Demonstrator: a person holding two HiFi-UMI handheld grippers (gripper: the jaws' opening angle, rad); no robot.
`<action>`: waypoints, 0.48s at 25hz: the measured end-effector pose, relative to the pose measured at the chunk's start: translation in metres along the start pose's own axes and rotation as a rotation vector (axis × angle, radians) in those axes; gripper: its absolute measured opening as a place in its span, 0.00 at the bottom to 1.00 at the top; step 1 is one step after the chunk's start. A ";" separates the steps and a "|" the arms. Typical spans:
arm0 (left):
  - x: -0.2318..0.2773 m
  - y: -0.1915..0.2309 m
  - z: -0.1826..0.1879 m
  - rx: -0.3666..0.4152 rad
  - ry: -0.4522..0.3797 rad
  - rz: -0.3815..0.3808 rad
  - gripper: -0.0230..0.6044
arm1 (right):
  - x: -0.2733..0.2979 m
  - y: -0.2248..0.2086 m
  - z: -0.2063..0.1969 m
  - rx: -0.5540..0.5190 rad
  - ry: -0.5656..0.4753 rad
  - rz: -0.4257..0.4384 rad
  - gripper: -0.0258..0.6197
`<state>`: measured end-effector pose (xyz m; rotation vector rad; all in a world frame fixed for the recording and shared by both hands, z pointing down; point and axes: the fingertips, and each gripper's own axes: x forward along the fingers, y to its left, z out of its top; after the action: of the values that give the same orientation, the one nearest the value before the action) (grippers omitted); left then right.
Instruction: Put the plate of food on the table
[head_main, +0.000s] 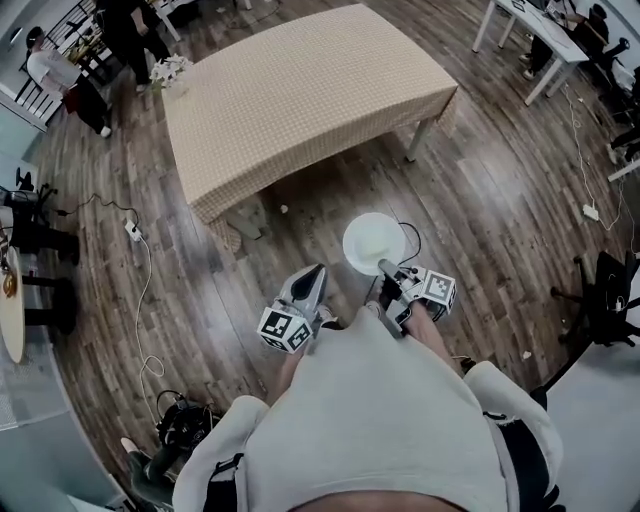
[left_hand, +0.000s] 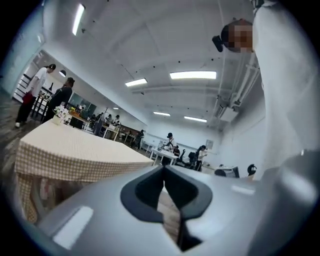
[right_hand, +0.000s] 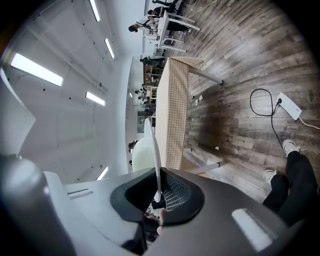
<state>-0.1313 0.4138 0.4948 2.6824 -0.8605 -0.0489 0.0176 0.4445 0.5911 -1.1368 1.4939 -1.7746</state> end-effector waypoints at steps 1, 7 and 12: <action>0.001 0.000 -0.001 0.001 0.005 0.001 0.05 | 0.001 0.000 0.000 0.000 0.004 0.000 0.06; 0.008 -0.005 -0.003 -0.010 0.008 0.015 0.05 | 0.003 0.002 0.010 0.011 0.012 0.014 0.07; 0.022 -0.015 -0.006 -0.001 0.007 0.045 0.05 | -0.003 0.001 0.028 0.001 0.037 0.025 0.07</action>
<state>-0.1038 0.4146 0.4969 2.6597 -0.9183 -0.0294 0.0431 0.4327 0.5903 -1.0862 1.5222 -1.7878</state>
